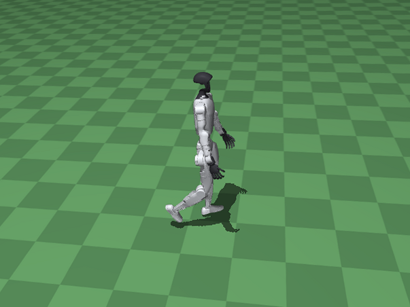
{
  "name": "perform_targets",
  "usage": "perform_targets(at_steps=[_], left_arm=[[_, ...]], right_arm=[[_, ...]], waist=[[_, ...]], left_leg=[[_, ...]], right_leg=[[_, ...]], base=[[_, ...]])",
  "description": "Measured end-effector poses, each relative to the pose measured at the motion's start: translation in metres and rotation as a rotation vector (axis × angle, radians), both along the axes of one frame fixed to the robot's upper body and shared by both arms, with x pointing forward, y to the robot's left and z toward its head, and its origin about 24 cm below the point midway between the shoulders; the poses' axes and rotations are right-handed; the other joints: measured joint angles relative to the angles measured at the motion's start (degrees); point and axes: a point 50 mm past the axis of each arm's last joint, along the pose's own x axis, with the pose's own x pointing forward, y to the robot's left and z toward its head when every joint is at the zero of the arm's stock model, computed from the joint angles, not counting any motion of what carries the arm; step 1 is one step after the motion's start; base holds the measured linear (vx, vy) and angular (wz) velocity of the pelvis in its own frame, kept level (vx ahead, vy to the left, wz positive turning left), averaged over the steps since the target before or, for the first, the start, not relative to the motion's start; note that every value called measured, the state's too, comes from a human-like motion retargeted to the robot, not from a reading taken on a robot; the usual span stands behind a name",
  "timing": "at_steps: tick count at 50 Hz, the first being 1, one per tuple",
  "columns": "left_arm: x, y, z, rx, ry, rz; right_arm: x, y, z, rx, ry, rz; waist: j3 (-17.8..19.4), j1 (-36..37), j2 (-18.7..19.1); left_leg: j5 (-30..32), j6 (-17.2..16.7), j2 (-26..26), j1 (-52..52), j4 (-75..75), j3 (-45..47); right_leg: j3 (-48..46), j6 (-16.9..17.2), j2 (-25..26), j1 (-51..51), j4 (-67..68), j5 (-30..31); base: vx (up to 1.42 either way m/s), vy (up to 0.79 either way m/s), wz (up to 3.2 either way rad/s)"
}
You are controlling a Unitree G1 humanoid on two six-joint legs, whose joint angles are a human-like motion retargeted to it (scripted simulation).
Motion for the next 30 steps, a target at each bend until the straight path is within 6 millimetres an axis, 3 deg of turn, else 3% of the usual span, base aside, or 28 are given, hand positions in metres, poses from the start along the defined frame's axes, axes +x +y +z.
perform_targets(at_steps=[2, 5, 7, 11, 17, 20, 22, 27, 30], left_arm=[[-0.001, -0.003, -0.002, 0.002, 0.027, -0.020], [0.002, -0.007, -0.003, 0.001, 0.062, -0.061], [0.008, -0.010, -0.002, 0.001, 0.048, -0.067], [0.019, -0.017, 0.000, -0.003, -0.002, -0.070], [0.022, -0.022, 0.000, -0.004, -0.054, -0.031], [0.017, -0.022, -0.001, -0.004, -0.054, -0.020], [0.012, -0.021, -0.003, -0.005, -0.032, 0.001], [0.003, -0.019, -0.006, 0.003, 0.010, -0.011], [-0.005, -0.019, -0.008, -0.002, 0.034, -0.013]], right_arm=[[-0.004, -0.003, 0.000, -0.007, 0.005, -0.011], [-0.008, -0.005, 0.000, -0.012, 0.016, -0.020], [-0.010, -0.007, 0.000, -0.019, 0.021, -0.022], [-0.013, -0.008, 0.000, -0.030, 0.028, -0.026], [-0.012, -0.009, 0.000, -0.058, 0.026, -0.029], [-0.010, -0.007, 0.000, -0.070, 0.018, 0.002], [-0.011, -0.006, 0.000, -0.068, 0.029, 0.016], [-0.014, -0.003, -0.002, -0.044, 0.041, 0.028], [-0.020, -0.004, -0.003, -0.045, 0.048, 0.026]], waist=[[0.1, -0.2, -0.5], [-0.6, 0.9, -0.8], [0.2, 0.2, -1.0], [1.9, -2.0, -1.5], [5.8, -5.4, -3.2], [7.8, -6.4, -4.2], [8.9, -7.5, -3.8], [11.1, -8.1, -2.9], [10.9, -8.6, -2.2]], left_leg=[[-0.9, 0.7, -2.0, 0.9, 0.1, -1.6], [-1.9, 0.5, -2.5, 0.6, 1.0, -2.9], [-2.7, 0.5, -3.2, 1.4, 1.6, -5.4], [-3.4, 0.5, -4.8, 3.4, 2.3, -11.3], [-4.7, -0.4, -7.8, 8.6, 3.1, -19.8], [-5.7, 0.0, -9.1, 12.0, 3.3, -23.2], [-6.1, -0.1, -8.6, 13.8, 3.3, -25.8], [-7.4, 0.5, -7.1, 17.5, 3.6, -31.4], [-8.0, 0.7, -6.3, 18.7, 4.0, -34.6]], right_leg=[[-2.7, -2.5, -4.2, -4.0, 2.0, -5.6], [-9.8, -10.2, -9.6, -10.1, -0.2, -14.3], [-13.9, -11.7, -11.6, -11.6, -4.6, -17.9], [-11.9, -10.8, -9.4, -12.9, -19.0, -17.8], [-7.6, -7.2, -8.8, -11.0, -43.4, -8.6], [-7.1, -3.6, -9.6, -12.5, -47.5, -3.9], [-4.7, -3.7, -9.0, -11.4, -53.5, -2.4], [3.2, -2.7, -7.6, -13.9, -54.1, -6.4], [2.1, -2.5, -7.8, -13.8, -54.1, -9.5]], base=[[0.27, 0.36, 0.64], [0.24, 0.17, 0.55], [0.27, 0.12, 1.18], [0.25, 0.08, 1.40], [0.27, 0.03, 1.30], [0.29, 0.01, 1.04], [0.29, 0.00, 1.15], [0.30, -0.02, 1.06], [0.31, -0.05, 1.00]])
